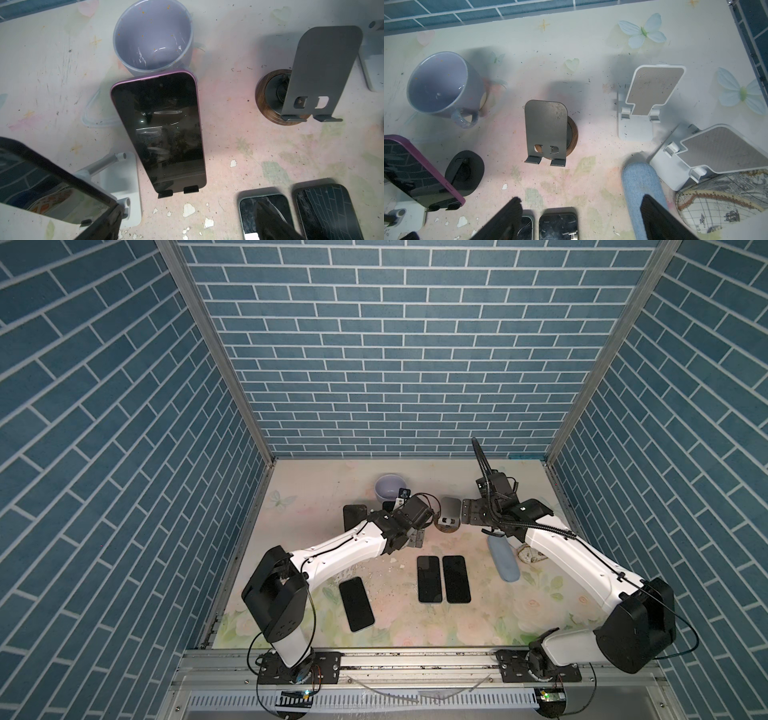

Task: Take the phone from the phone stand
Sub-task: 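Raise the right gripper toward the far stands while the left gripper approaches the purple-edged phone, then close the left gripper on the top of the purple-edged phone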

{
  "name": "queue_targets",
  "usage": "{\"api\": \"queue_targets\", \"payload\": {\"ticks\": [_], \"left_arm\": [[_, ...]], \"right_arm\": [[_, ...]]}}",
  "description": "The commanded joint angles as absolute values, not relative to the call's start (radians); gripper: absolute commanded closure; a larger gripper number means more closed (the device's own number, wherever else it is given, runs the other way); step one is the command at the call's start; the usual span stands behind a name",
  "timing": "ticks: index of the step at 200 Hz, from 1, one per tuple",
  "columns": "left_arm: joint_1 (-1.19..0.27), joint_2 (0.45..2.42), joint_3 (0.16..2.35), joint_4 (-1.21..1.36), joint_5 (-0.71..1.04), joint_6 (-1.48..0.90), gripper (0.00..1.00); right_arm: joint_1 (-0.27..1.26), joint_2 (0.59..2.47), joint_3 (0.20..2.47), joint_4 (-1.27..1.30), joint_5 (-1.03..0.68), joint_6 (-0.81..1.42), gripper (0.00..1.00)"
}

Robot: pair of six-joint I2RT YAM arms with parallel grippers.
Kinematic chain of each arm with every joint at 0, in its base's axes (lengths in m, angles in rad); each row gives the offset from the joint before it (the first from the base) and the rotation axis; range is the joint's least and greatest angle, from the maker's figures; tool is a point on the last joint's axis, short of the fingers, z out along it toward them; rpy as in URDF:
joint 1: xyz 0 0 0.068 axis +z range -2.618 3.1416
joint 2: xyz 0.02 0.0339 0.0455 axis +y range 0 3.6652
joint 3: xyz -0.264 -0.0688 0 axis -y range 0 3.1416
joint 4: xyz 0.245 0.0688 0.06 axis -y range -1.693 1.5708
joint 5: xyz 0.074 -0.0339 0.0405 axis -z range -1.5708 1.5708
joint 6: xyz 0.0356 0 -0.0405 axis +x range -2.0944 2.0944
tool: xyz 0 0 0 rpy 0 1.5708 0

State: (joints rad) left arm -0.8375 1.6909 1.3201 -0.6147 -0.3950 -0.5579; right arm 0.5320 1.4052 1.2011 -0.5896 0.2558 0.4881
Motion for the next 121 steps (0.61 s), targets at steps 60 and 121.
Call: {"api": "queue_targets", "payload": {"ticks": [60,121], "left_arm": [[-0.777,1.787,1.395,-0.594,-0.392,-0.523,0.0],[-0.738,1.833,1.408,-0.559,-0.368,-0.518,0.01]], "right_arm": [[0.518,1.403,1.177,-0.569,0.221,0.459,0.1],[0.512,1.419,1.182,-0.576,0.214,0.457,0.1]]}}
